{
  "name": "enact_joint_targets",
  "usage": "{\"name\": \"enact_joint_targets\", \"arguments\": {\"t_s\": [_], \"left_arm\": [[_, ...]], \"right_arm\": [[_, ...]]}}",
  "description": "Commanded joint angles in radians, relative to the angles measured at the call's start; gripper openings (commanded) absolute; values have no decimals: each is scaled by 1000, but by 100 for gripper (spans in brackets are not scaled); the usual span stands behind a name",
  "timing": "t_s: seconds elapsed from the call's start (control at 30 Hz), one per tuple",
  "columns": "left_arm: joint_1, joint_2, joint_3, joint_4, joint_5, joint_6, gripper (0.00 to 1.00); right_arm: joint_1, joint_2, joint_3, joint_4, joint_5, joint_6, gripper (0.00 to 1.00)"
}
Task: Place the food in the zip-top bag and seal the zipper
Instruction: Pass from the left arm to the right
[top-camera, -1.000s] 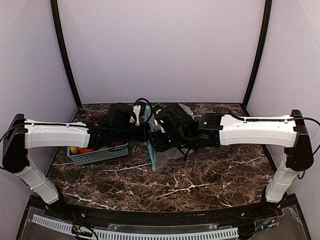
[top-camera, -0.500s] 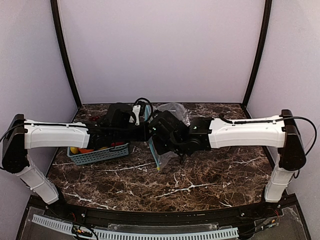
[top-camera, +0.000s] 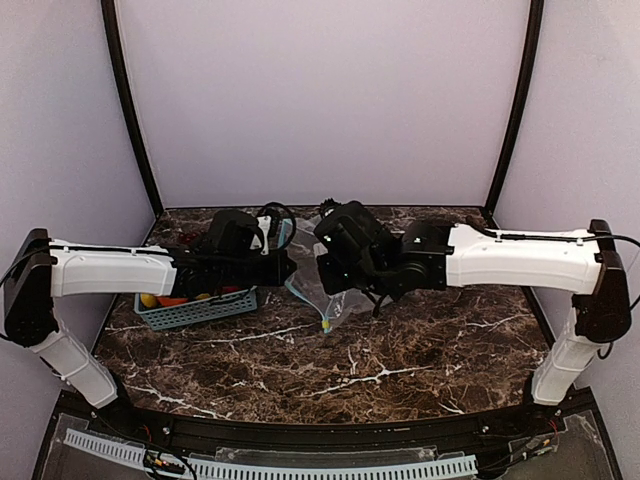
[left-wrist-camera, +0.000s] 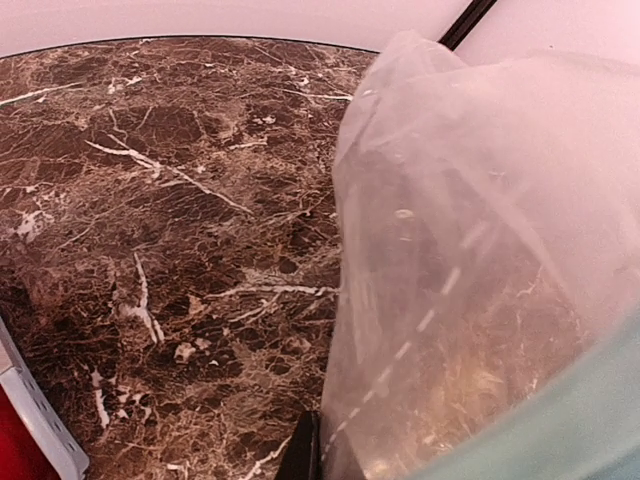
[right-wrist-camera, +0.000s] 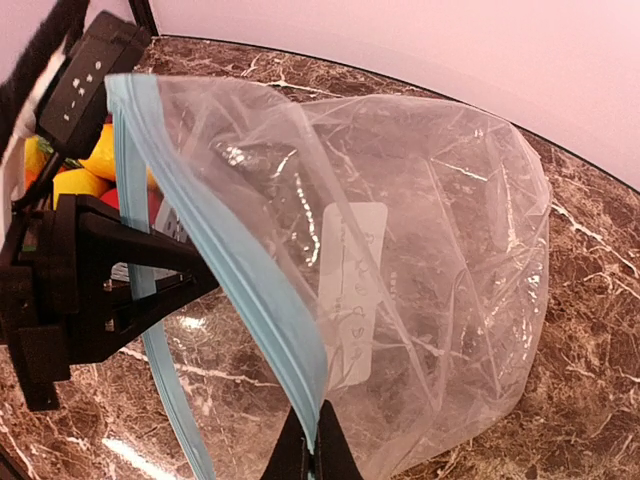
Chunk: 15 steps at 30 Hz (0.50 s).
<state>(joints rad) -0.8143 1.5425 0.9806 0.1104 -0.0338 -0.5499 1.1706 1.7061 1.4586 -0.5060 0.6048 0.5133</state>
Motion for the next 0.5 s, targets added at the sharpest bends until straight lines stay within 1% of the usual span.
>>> {"name": "enact_joint_targets", "arguments": {"t_s": [0.0, 0.03, 0.07, 0.1, 0.17, 0.2, 0.23, 0.27, 0.3, 0.33, 0.37, 0.47], "left_arm": [[7, -26, -16, -32, 13, 42, 2], [7, -27, -17, -23, 42, 47, 5], [7, -30, -21, -18, 56, 53, 14], [7, -35, -25, -3, 80, 54, 20], [7, -62, -43, 34, 121, 57, 44], [7, -71, -55, 44, 136, 60, 49], [7, -91, -63, 58, 168, 61, 60], [7, -102, -65, 59, 182, 63, 64], [7, -125, -68, 57, 207, 64, 72], [7, -137, -69, 53, 218, 68, 76], [8, -163, -69, 35, 241, 70, 82], [12, -216, -63, -39, 282, 93, 90]], "right_arm": [[-38, -55, -30, -4, -68, 38, 0], [-49, -59, -35, -2, -102, 48, 0], [-59, -63, -40, 4, -126, 51, 0], [-68, -66, -43, 6, -150, 55, 0], [-84, -66, -43, 9, -183, 58, 0], [-88, -64, -42, 9, -191, 61, 0], [-91, -61, -40, 9, -194, 61, 0], [-93, -59, -40, 9, -195, 62, 0], [-95, -56, -38, 8, -195, 61, 0], [-98, -54, -38, 6, -196, 61, 0], [-101, -51, -37, 6, -198, 61, 0], [-103, -42, -31, 3, -200, 65, 0]]}}
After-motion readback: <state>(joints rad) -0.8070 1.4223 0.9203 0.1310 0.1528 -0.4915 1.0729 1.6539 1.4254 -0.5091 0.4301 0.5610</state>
